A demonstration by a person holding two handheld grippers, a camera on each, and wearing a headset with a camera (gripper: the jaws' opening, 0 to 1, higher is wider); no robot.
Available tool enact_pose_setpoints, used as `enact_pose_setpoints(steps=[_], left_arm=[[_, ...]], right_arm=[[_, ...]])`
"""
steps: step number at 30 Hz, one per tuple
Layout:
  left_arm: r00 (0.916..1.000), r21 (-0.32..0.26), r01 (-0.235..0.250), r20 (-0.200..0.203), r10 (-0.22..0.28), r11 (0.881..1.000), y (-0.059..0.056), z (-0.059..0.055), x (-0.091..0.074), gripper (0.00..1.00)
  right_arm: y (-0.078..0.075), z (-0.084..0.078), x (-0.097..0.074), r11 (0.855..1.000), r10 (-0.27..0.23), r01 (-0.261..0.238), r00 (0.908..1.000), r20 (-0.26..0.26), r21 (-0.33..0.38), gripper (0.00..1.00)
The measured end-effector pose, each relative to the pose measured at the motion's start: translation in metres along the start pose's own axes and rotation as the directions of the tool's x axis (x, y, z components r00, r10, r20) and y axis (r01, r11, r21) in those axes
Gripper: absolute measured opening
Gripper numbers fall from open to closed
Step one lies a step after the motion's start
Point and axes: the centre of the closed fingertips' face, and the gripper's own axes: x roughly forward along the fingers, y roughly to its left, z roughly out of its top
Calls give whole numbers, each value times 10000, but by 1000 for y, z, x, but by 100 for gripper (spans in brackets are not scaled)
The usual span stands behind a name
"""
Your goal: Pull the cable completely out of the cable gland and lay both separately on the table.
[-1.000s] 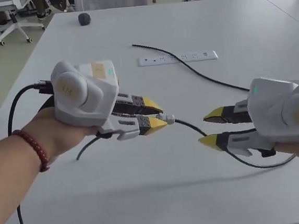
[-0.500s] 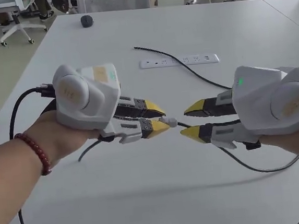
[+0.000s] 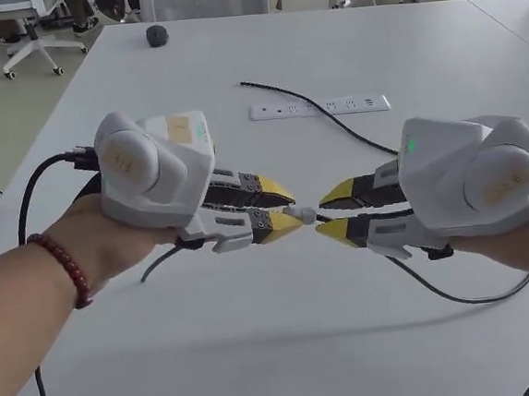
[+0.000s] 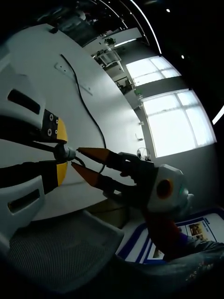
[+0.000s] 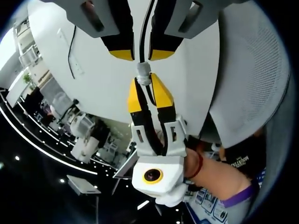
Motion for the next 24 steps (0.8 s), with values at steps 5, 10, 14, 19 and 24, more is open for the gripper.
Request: enact_pose_setpoints(steps=[5,10,14,19,24], left_arm=[[10000,-33,-1,-3,1,10000,-1,-1,1,15],[10000,-56,-15,47,15,10000,-1,-2,0,15],[10000,-103,-6,99,7,9999,-1,-1,-1,15],[9999,-152,-19,171,21,9999,-1,-1,-1,15],[9998,-219,-14,222,19,9998,-2,-2,-1,15]], right_arm=[[1,1,1,9998,46,-47,10000,-23,-183,4],[2,1,3,9995,117,-118,9999,-62,-283,2],[2,1,3,9996,156,-157,9998,-88,-225,2],[2,0,4,9993,185,-190,9997,-144,-336,1],[4,0,5,9986,262,-269,9995,-171,-460,0]])
